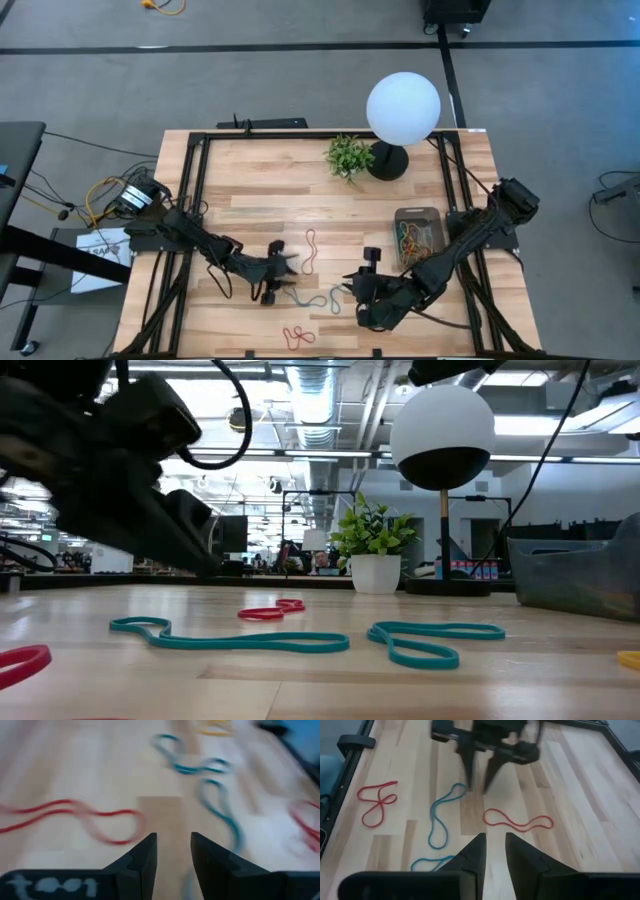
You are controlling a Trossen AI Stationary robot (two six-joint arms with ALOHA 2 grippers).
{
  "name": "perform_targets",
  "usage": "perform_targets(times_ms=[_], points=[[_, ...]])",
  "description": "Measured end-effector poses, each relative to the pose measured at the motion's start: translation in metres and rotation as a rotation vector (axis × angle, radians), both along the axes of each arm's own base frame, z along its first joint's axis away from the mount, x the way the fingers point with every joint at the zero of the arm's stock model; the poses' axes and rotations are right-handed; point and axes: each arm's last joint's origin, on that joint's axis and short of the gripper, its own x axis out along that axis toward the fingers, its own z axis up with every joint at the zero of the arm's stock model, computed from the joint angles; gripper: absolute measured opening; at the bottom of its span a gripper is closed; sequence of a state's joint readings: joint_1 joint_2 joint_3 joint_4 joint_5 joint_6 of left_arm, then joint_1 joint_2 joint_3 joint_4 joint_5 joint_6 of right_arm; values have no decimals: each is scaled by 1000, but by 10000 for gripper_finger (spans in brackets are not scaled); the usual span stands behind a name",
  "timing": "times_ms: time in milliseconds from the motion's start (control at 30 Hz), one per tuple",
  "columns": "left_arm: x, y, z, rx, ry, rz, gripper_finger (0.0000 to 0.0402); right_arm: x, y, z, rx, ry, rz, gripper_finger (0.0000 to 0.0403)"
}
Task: Pick and place items into bin
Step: Put the left blue rubber band into the black transparent bin
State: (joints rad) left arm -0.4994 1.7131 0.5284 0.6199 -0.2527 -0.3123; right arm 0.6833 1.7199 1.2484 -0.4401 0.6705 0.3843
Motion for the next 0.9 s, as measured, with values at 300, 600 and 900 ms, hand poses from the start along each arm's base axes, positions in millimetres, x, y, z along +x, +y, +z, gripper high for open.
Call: perform_targets(times_ms=[300,600,900], points=[[11,-18,-9,26,22,-213,108,8,-11,0,1,1,-38,67],[18,-22,-34,39,77,-231,108,10,-13,-1,14,11,-33,67],[15,-28,-39,144,56,-301,19,10,-13,-1,14,11,-34,67]])
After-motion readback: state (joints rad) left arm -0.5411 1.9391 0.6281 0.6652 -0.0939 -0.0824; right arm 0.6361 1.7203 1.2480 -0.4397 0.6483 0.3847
